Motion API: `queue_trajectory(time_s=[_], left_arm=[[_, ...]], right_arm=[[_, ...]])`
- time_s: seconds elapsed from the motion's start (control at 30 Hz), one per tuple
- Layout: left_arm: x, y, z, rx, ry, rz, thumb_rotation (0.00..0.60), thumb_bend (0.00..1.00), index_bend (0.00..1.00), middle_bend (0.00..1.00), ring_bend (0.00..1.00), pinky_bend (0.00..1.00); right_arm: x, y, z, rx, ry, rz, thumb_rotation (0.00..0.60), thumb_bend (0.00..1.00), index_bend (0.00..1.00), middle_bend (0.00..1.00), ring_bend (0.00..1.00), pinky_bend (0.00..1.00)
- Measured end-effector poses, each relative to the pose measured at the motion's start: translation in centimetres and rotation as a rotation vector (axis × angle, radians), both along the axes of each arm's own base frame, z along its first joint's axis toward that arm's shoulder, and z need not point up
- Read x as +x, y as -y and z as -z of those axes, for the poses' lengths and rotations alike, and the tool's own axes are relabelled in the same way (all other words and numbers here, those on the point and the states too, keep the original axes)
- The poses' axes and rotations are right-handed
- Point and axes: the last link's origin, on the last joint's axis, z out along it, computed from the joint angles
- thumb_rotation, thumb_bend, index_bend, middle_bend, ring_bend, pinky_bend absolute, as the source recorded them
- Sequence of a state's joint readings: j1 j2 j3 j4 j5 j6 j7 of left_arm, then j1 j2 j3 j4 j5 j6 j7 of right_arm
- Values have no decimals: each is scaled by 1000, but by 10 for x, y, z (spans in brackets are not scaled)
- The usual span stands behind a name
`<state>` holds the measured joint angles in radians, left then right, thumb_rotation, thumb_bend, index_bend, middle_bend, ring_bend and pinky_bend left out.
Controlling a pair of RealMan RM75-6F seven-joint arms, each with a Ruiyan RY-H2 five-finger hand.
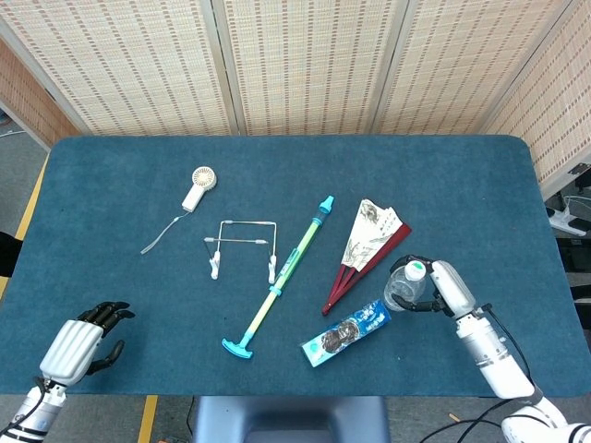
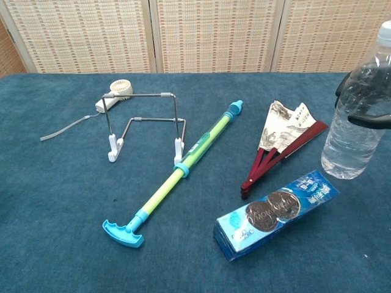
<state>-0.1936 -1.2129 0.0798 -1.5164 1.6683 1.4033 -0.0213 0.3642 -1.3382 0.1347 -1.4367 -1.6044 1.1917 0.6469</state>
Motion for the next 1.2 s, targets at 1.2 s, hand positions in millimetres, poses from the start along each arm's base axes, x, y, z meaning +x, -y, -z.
queue_trajectory(time_s=[1.2], left_arm=[[-1,0,3,-15,-21,-11,600,430,291,231,193,382]], right_arm=[[-1,8,-33,117,515,108,600,652,809,735,600,559]])
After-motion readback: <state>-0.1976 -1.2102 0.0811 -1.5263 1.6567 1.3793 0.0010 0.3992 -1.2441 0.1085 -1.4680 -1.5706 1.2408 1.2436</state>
